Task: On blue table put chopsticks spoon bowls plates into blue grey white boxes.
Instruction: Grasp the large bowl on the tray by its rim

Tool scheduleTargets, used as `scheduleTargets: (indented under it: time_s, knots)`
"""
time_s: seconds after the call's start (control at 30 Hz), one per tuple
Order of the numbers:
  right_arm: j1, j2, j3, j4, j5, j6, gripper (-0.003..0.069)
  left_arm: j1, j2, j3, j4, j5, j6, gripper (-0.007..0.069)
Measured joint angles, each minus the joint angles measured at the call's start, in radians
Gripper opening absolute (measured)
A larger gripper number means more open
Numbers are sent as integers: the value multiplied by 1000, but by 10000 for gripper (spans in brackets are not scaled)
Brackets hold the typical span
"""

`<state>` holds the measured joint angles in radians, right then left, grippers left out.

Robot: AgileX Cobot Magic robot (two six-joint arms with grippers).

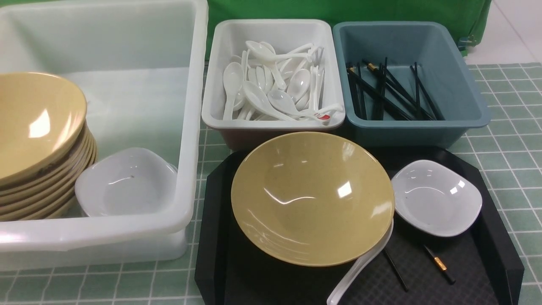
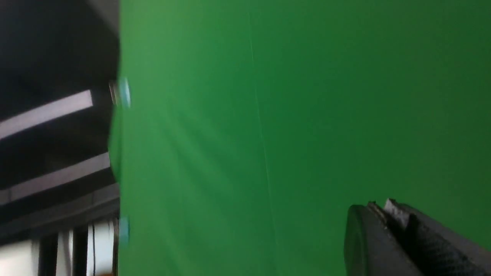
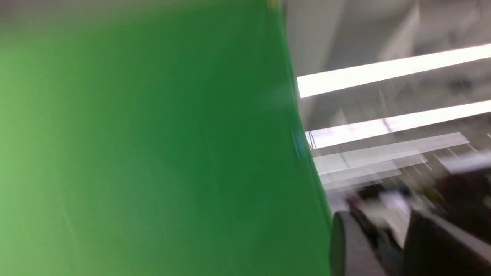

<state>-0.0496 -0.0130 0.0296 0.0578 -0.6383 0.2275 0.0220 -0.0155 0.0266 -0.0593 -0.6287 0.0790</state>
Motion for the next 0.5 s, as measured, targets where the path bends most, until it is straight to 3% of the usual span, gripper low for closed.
scheduleTargets:
  time_s: [0.1, 0.2, 0.23, 0.27, 0.37, 0.5]
  knots:
    - [0, 0, 0, 1, -26, 67, 236, 0, 0, -1, -22, -160, -79, 4]
    - [0, 0, -11, 2, -1, 110, 227, 0, 0, -37, -39, -141, -135, 4]
    - [0, 1, -65, 3, 85, 108, 197, 0, 7, -134, -41, -14, -191, 4]
    - [0, 3, -74, 3, 108, 106, 188, 0, 10, -148, -41, -14, -191, 4]
    - [0, 59, -242, 5, 282, 3, 100, 0, 113, -403, -35, 312, -215, 4]
    - [0, 220, -408, 4, 484, -130, 37, -1, 337, -613, -20, 496, -190, 4]
